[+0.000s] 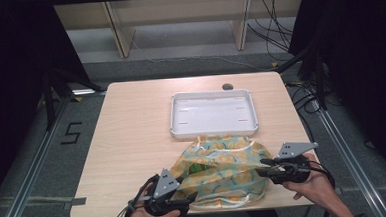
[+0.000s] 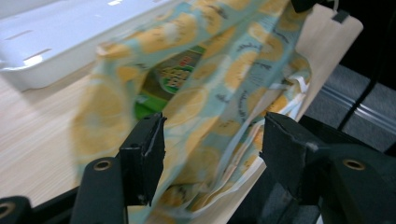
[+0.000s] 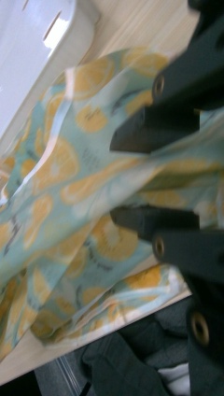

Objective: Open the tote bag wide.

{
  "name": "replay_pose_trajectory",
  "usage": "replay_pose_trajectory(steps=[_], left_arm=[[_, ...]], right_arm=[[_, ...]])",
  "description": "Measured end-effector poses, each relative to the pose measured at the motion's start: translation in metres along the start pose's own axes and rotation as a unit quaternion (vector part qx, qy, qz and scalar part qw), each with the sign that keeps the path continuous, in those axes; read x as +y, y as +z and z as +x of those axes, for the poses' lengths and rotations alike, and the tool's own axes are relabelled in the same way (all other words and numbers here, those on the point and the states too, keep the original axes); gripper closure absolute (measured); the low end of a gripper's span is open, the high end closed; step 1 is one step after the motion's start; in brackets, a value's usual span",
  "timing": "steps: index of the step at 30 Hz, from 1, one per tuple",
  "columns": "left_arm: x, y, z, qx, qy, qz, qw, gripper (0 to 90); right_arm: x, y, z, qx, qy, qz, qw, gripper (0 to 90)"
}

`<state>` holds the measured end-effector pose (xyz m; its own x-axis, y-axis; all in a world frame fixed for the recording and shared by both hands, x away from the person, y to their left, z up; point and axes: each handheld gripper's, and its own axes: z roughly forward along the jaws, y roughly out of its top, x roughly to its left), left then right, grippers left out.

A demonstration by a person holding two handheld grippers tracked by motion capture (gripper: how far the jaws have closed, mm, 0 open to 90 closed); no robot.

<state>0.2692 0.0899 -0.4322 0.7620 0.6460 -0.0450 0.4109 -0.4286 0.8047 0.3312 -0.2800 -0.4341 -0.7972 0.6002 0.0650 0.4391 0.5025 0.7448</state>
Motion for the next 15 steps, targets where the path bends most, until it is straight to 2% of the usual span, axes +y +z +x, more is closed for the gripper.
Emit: replay_pose_trajectory(steps=[1,2,3,4,5,8,10,11,12,13,14,15], left_arm=[[0.003,0.01,-0.003,0.0,0.021,0.005,0.9998,37.8],[0.004,0.015,-0.005,0.003,0.023,0.012,0.9997,37.4],[0.004,0.015,-0.005,0.003,0.023,0.012,0.9997,36.4],[0.005,0.023,-0.006,0.001,0.026,0.024,0.9994,35.4],[0.007,0.025,-0.004,0.0,0.042,0.032,0.9986,35.2],[0.008,0.032,-0.005,0.002,0.038,0.034,0.9987,34.1],[0.01,0.037,-0.004,0.009,0.043,0.041,0.9982,33.0],[0.013,0.041,-0.002,0.011,0.05,0.045,0.9977,32.9],[0.014,0.044,-0.001,0.011,0.049,0.044,0.9978,33.0],[0.016,0.046,0.001,0.011,0.059,0.048,0.997,33.2],[0.017,0.049,0.0,0.012,0.05,0.047,0.9975,34.0],[0.018,0.051,0.001,0.009,0.054,0.048,0.9974,35.4]], right_arm=[[0.003,-0.001,0.004,0.001,0.007,-0.006,1.0,51.2],[0.006,-0.001,0.005,0.004,-0.011,-0.015,0.9998,47.9],[0.01,-0.001,0.005,0.017,-0.022,-0.017,0.9995,47.0],[0.013,-0.001,0.007,0.018,-0.023,-0.021,0.9994,45.1],[0.016,0.0,0.009,0.014,-0.028,-0.025,0.9992,44.1],[0.027,0.006,0.014,0.026,-0.036,-0.028,0.9986,43.8],[0.031,0.009,0.015,0.029,-0.041,-0.028,0.9983,43.7],[0.039,0.016,0.018,0.033,-0.052,-0.028,0.9977,43.3],[0.043,0.019,0.019,0.038,-0.055,-0.024,0.9975,43.1],[0.046,0.024,0.023,0.043,-0.05,-0.024,0.9975,43.1],[0.05,0.028,0.022,0.043,-0.064,-0.024,0.9967,43.1],[0.053,0.032,0.025,0.047,-0.058,-0.016,0.9971,43.1]])
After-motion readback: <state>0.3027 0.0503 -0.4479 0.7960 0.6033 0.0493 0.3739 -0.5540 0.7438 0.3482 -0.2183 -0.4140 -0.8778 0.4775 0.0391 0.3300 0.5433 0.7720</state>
